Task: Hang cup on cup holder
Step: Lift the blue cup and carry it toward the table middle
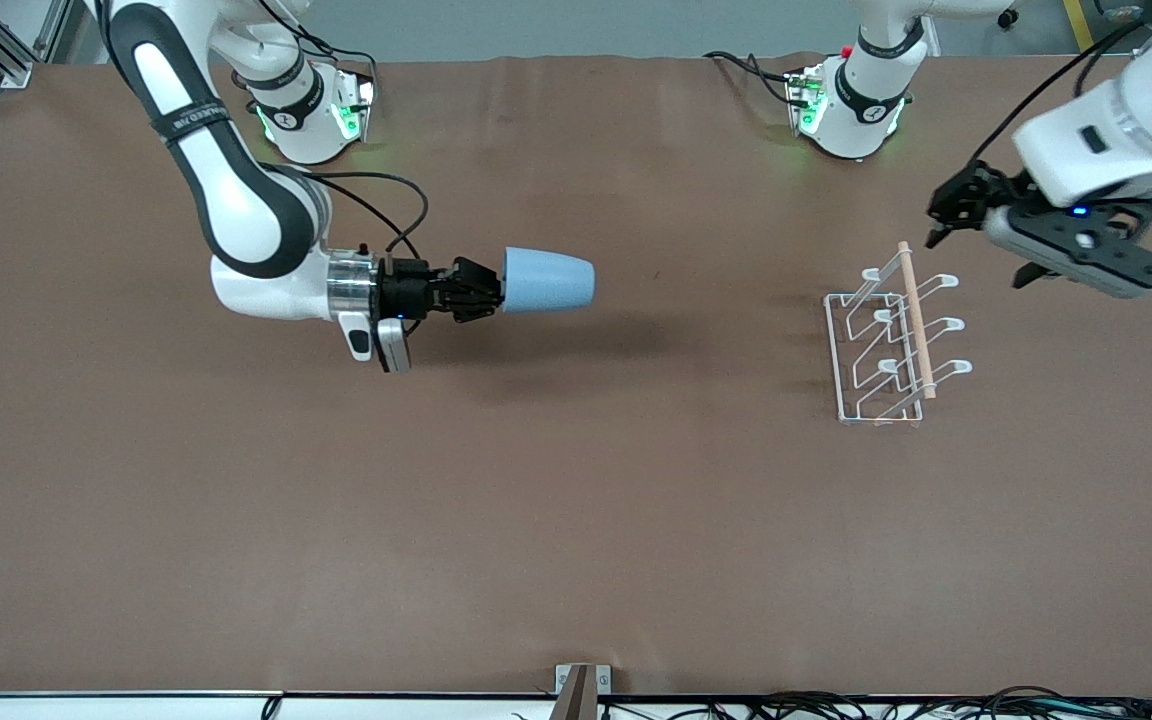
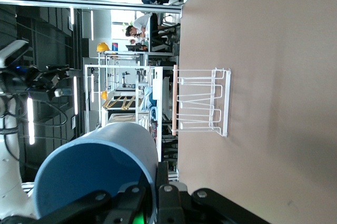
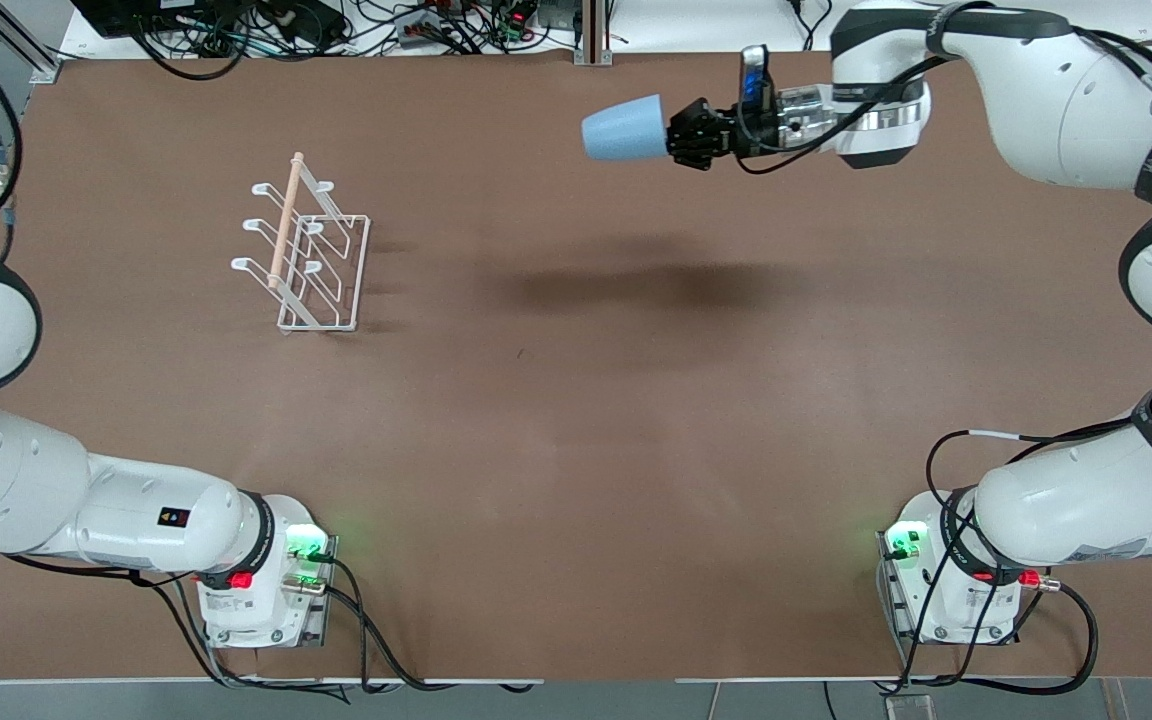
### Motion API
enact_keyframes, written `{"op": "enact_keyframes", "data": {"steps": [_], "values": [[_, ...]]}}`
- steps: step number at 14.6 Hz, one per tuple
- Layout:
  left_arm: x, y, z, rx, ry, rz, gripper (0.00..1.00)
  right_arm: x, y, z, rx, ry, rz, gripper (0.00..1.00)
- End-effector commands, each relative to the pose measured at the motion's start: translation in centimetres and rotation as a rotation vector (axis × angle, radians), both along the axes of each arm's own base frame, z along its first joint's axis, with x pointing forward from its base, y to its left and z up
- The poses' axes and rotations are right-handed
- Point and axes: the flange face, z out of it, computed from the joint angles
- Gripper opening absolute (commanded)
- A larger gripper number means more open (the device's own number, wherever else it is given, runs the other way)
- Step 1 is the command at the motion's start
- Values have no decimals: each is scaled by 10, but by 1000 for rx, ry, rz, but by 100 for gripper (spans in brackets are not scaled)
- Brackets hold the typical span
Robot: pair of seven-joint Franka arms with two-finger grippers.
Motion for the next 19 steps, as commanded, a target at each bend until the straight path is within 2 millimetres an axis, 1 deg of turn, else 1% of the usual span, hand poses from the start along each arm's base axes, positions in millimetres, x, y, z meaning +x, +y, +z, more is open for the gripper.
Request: {"op": "enact_keyframes", "data": {"steps": [1,2,3,4,5,6,7,8,9,10,11,12,14,16,17,19], "values": [[7,-36,-1,-15,-33,-223,100,5,29,1,14,-15,-44,0],[7,-51,-3,-16,-37,-300,100,7,32,-5,15,-10,-45,0],[6,-64,-3,-19,-41,-358,100,5,36,-9,15,-5,-39,0],[4,-81,-7,-23,-40,-414,100,4,39,-8,16,-7,-35,0],[2,-102,-6,-50,-48,-456,100,2,43,-11,19,0,-30,0],[1,-118,0,-88,-60,-487,100,-2,55,-10,35,3,-38,0],[-6,-136,-1,-97,-60,-544,100,-3,58,-11,38,-20,-57,0],[-13,-149,-2,-104,-61,-600,100,-3,60,-22,41,-29,-62,0],[-18,-161,-5,-106,-56,-641,100,-3,60,-27,41,-38,-61,0],[-23,-182,-19,-109,-33,-680,100,-3,60,-28,41,-41,-60,0],[-31,-206,-27,-116,-26,-722,100,-3,59,-28,41,-42,-62,0],[-36,-223,-31,-122,-37,-747,100,-4,61,-28,41,-40,-60,0],[-51,-259,-46,-118,-34,-806,100,-5,62,-28,43,-40,-57,0],[-56,-267,-48,-101,-37,-828,100,-8,67,-26,52,-37,-53,0],[-61,-274,-52,-92,-34,-846,100,-8,68,-25,54,-37,-54,0],[-57,-281,-66,-74,-29,-860,100,-9,68,-26,54,-35,-54,0]]}}
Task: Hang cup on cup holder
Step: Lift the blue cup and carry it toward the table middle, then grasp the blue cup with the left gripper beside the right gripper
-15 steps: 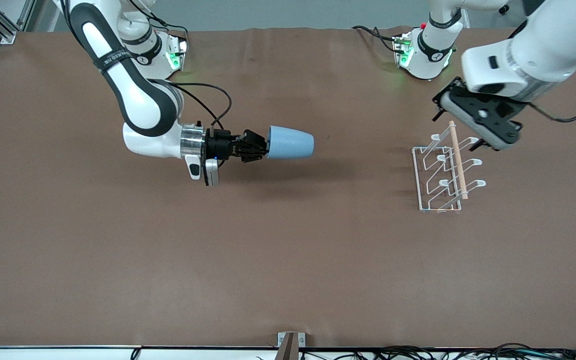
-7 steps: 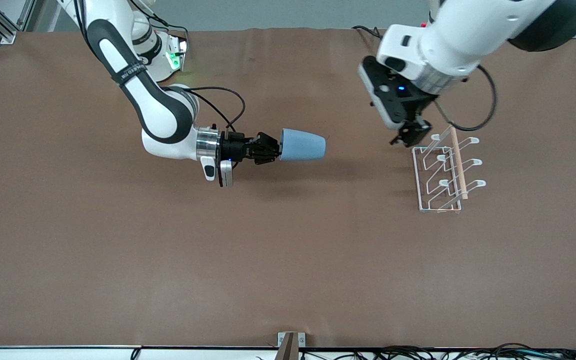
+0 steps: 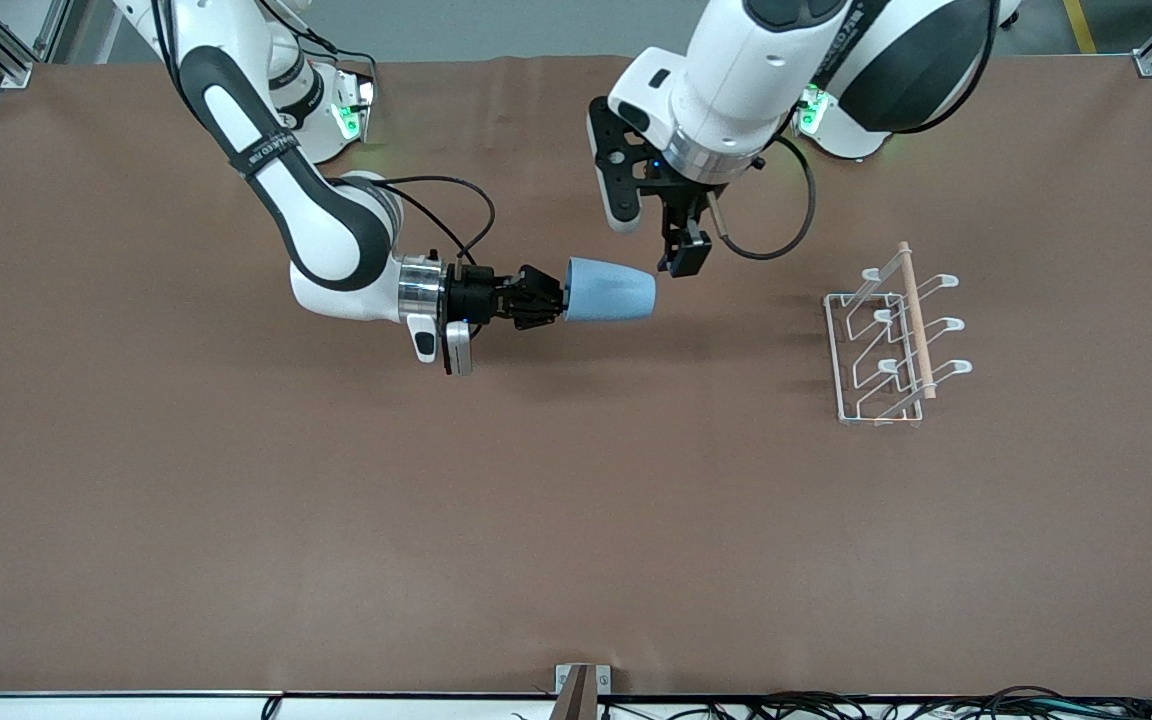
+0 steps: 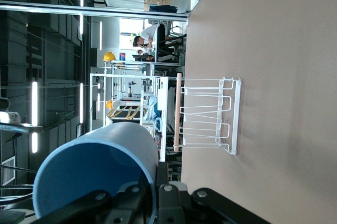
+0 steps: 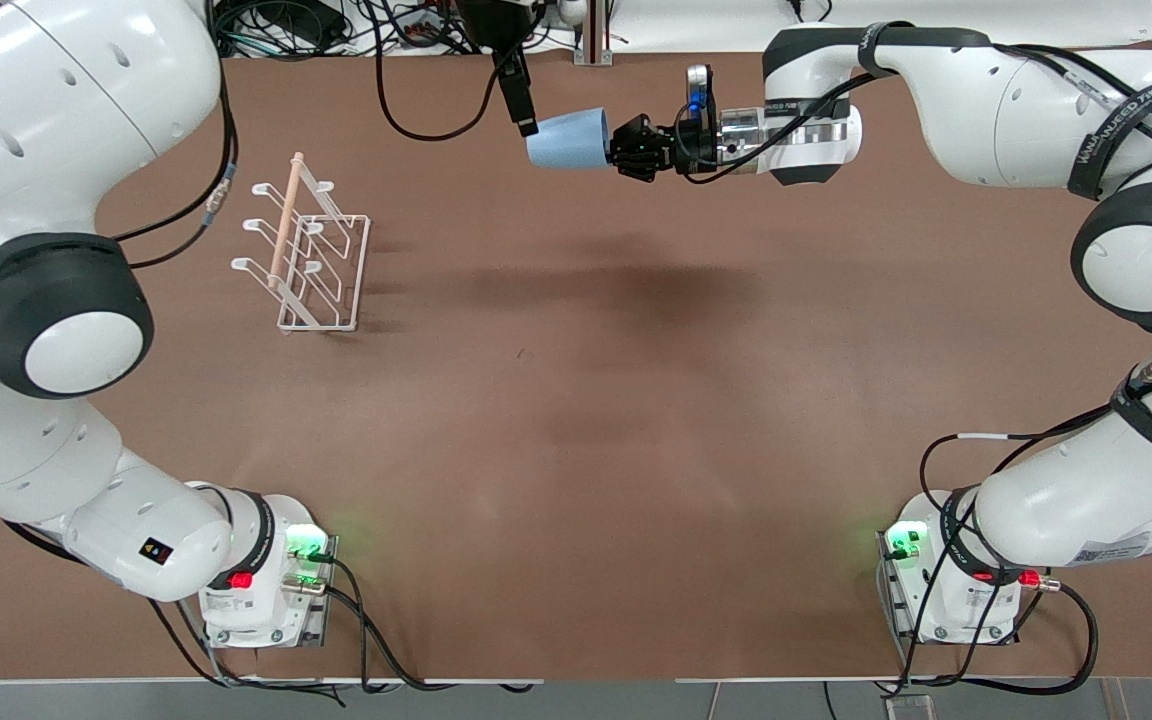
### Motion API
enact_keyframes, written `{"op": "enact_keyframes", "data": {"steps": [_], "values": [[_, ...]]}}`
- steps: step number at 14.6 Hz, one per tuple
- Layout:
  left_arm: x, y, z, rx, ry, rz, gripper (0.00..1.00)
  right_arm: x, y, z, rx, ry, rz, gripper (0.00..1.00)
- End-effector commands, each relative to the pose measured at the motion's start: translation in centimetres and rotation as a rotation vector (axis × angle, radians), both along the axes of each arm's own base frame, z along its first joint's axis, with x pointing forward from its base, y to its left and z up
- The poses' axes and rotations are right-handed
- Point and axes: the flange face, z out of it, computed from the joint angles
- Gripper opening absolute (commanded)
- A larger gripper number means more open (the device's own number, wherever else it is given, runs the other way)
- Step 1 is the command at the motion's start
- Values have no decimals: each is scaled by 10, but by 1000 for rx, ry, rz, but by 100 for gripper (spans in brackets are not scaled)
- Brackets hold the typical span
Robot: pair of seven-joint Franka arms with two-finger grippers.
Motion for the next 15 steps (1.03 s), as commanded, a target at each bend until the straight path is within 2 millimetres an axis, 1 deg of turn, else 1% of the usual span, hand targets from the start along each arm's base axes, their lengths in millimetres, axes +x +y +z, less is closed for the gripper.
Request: {"op": "enact_keyframes", "data": {"steps": [1,2,3,5,8,9,10,12,15], "values": [[10,-8,-5,-6,-43,-32,100,-1,3,2,18,-11,-19,0],[14,-12,-13,-2,-51,-37,100,-1,3,2,16,-14,-18,0],[10,-19,-18,12,-58,-52,100,-1,3,2,18,-13,-18,0],[13,-22,-24,23,-74,-56,100,-1,3,2,17,-13,-19,0],[24,-30,-42,11,-91,-45,100,-1,3,2,16,-16,-19,0],[25,-38,-44,-9,-122,-47,100,-1,3,2,16,-17,-19,0],[28,-41,-48,-22,-135,-44,100,-1,3,2,16,-20,-18,0],[28,-41,-49,-20,-136,-49,100,-1,3,2,16,-21,-18,0],[30,-43,-61,-10,-123,-64,100,-1,3,1,15,-19,-18,0]]}}
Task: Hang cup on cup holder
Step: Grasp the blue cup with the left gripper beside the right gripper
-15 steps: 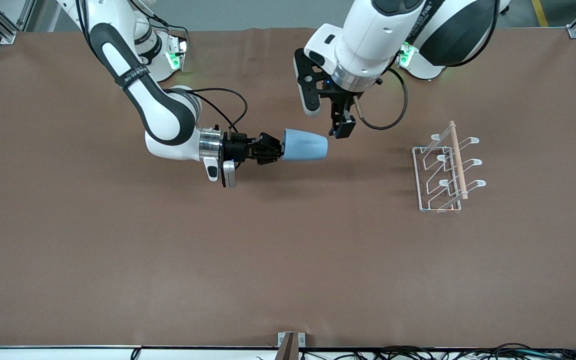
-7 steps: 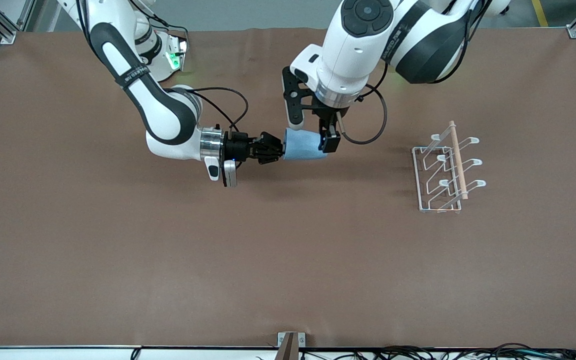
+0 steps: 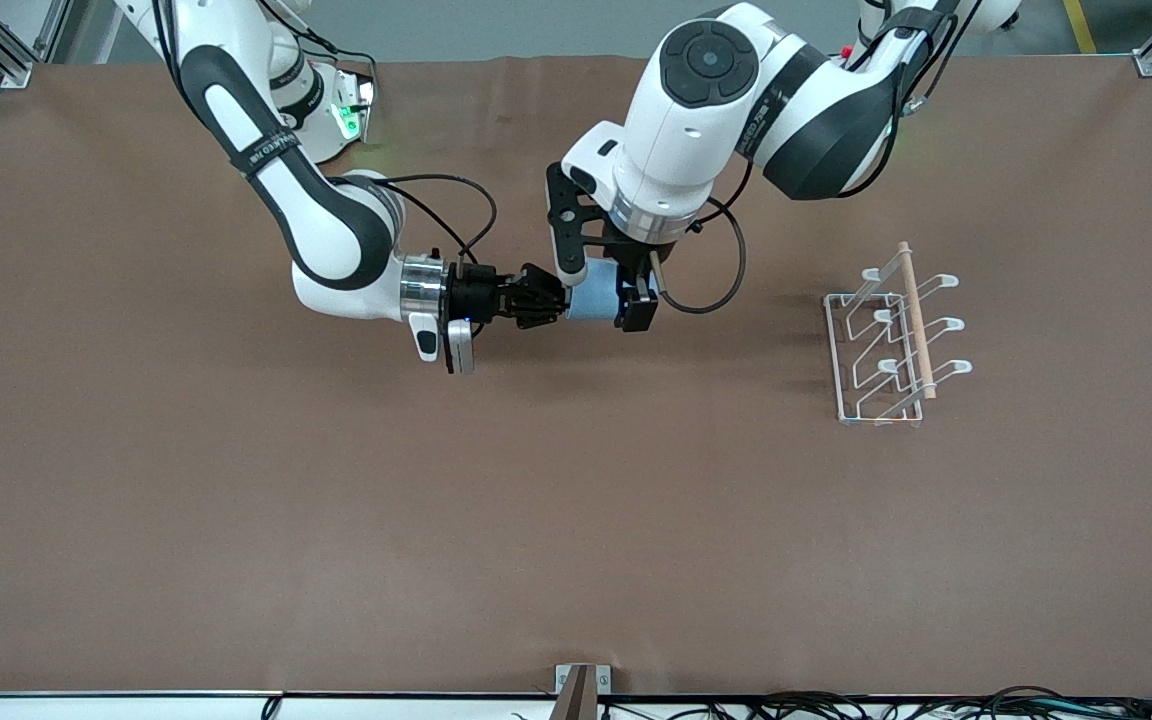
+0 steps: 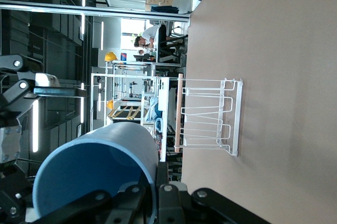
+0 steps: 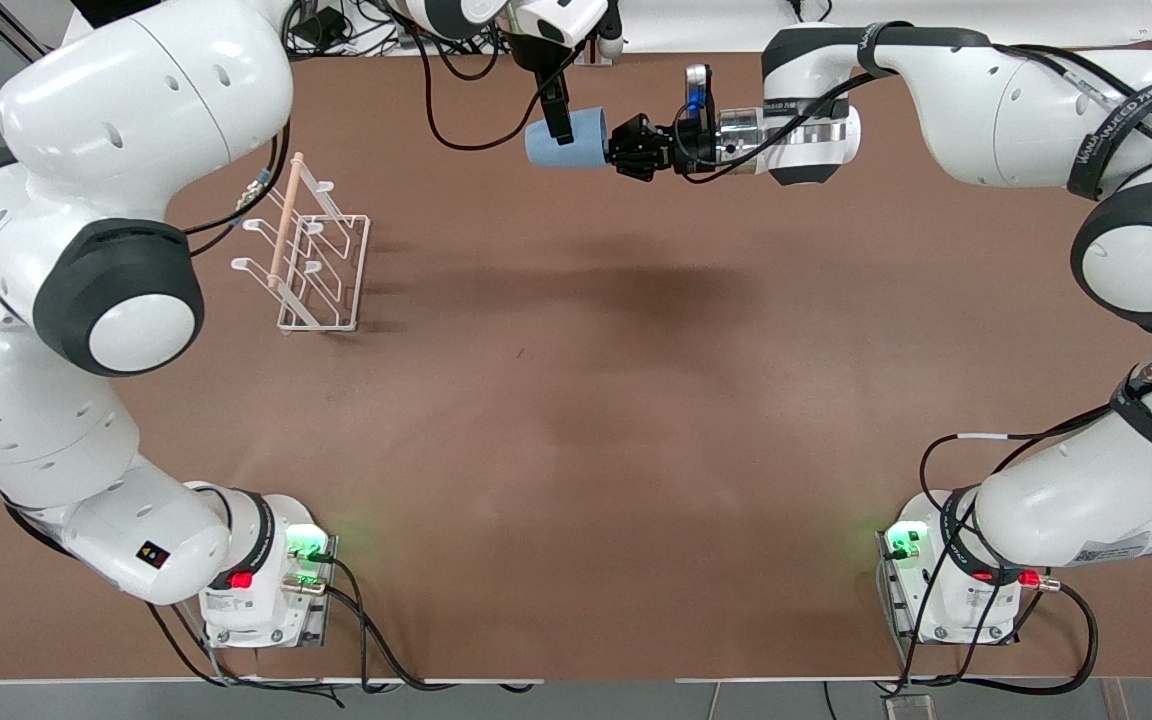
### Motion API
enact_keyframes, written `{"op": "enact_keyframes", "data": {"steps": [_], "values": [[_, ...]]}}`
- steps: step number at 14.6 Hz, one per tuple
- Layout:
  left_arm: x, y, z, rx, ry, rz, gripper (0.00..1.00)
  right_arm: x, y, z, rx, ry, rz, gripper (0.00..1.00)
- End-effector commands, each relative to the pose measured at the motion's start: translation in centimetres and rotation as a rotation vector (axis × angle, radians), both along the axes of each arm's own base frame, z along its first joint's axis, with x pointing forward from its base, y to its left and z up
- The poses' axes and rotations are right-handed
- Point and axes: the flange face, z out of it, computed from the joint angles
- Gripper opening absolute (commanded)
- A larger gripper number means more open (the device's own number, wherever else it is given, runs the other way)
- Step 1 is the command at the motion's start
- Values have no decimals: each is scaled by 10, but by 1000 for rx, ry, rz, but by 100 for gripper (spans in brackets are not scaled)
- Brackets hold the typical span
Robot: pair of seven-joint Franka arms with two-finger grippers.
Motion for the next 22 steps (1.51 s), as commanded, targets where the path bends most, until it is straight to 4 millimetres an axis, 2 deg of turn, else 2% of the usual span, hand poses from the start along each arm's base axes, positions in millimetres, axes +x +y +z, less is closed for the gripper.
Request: {"op": "enact_keyframes", "data": {"steps": [1,6,9,13,16,19,22], "values": [[2,-6,-3,12,-15,-27,99,-1,3,1,14,-10,-16,0],[-3,-8,-13,27,-2,-56,99,-2,4,1,14,-18,-13,0],[-6,-14,-26,38,16,-66,97,-2,4,1,14,-18,-13,0],[-9,-10,-35,66,47,-74,92,-2,4,1,14,-18,-13,0],[-9,-10,-35,67,47,-71,76,-2,4,1,14,-18,-12,0],[-9,-10,-36,71,53,-62,42,-2,4,1,14,-19,-12,0],[-9,-10,-35,72,50,-63,14,-2,4,1,14,-18,-12,1]]}}
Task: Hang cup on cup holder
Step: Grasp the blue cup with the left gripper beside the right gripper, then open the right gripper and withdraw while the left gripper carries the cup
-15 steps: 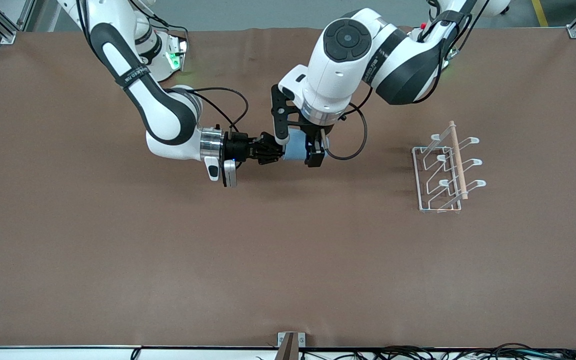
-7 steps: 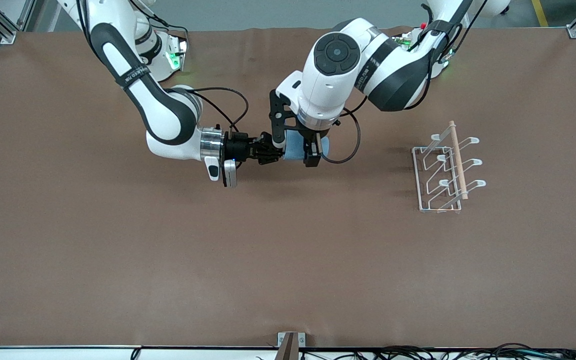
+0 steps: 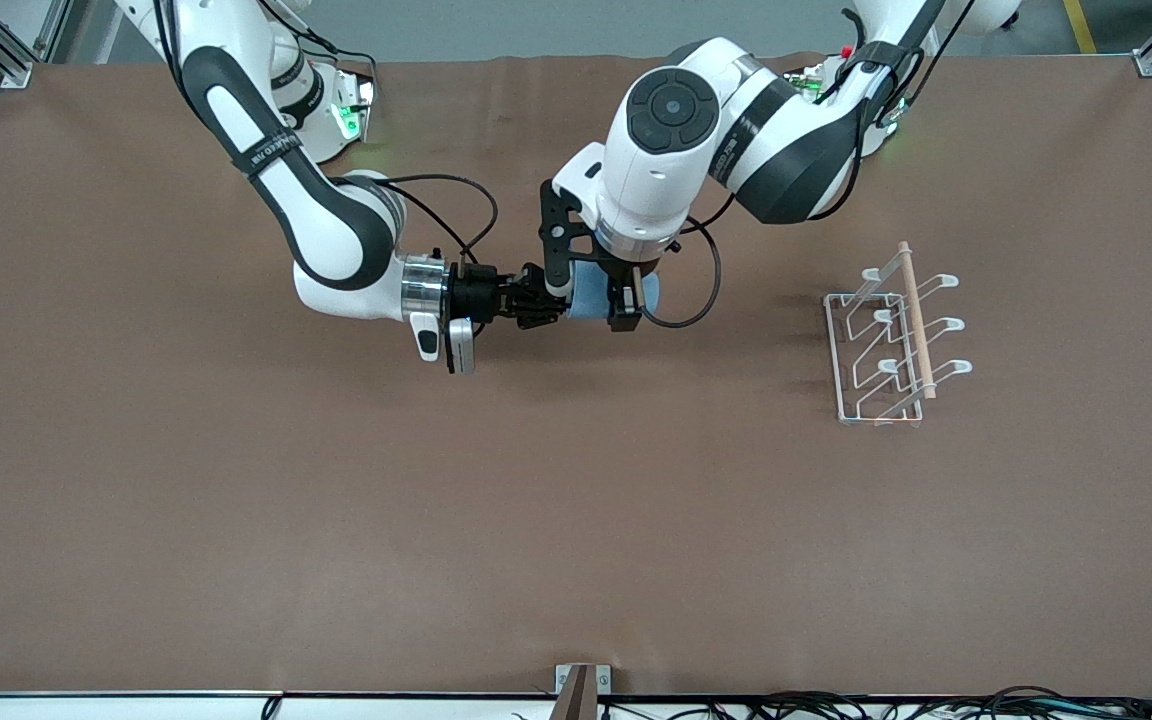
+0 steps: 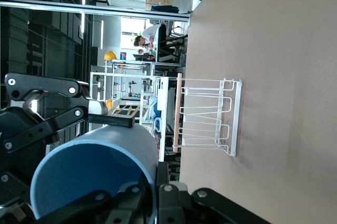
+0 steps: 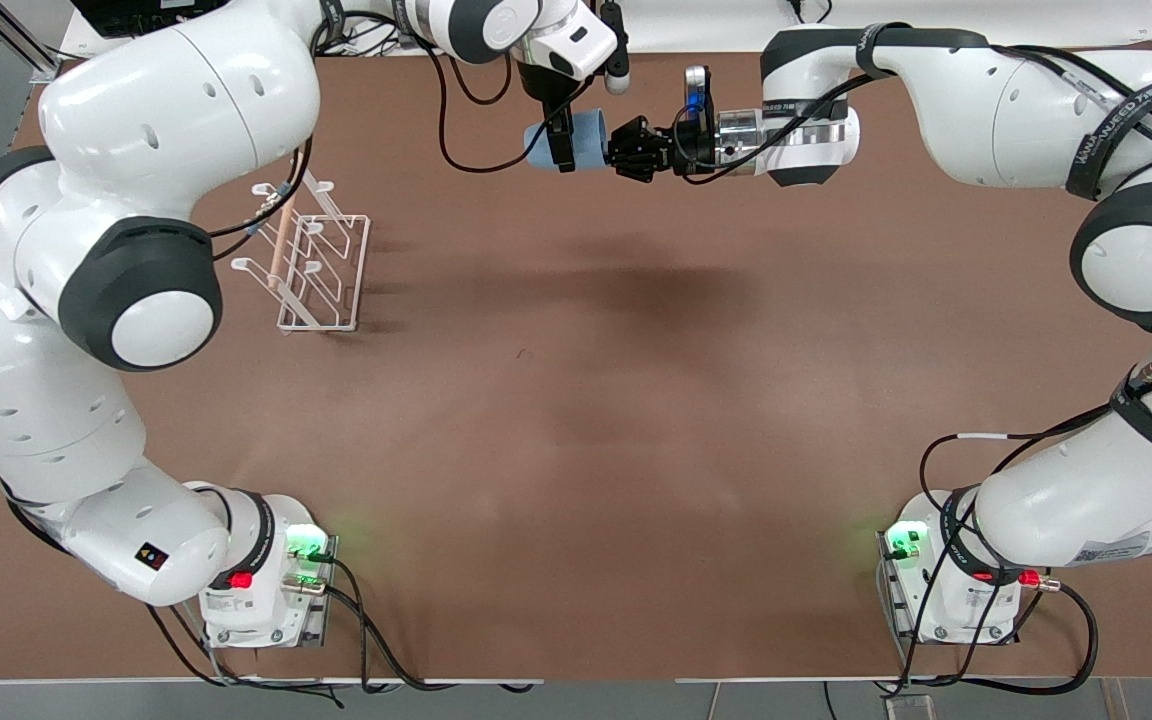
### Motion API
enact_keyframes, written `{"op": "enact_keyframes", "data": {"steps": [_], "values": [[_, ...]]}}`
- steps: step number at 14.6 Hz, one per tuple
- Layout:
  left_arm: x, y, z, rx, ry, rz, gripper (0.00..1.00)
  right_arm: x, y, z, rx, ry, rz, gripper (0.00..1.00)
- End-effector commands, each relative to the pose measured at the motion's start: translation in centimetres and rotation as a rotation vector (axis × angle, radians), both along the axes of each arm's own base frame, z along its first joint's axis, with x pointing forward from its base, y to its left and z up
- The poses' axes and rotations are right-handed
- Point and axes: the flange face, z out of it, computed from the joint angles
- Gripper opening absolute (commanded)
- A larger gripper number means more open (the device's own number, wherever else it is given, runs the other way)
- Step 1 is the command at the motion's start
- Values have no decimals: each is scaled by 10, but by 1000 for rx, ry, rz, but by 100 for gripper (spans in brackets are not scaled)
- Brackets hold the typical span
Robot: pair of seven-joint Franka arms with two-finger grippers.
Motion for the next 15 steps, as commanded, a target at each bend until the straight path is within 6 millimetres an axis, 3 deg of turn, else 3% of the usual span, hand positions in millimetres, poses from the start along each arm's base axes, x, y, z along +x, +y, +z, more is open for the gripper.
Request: {"op": "enact_keyframes", "data": {"steps": [1,2,4,10,13,15], "values": [[-2,2,3,21,-8,-1,10,-1,4,3,20,0,-13,3],[-3,1,4,21,-10,-2,7,-1,4,3,20,6,-14,22],[-1,4,5,35,-28,-12,1,-3,4,2,14,-5,-12,100],[1,10,17,63,-76,-23,1,-2,3,2,21,-4,-11,100],[-4,31,37,117,-54,-63,1,2,-3,4,21,4,-23,100],[-5,53,49,177,-24,-59,1,8,-23,6,7,5,-48,100]]}}
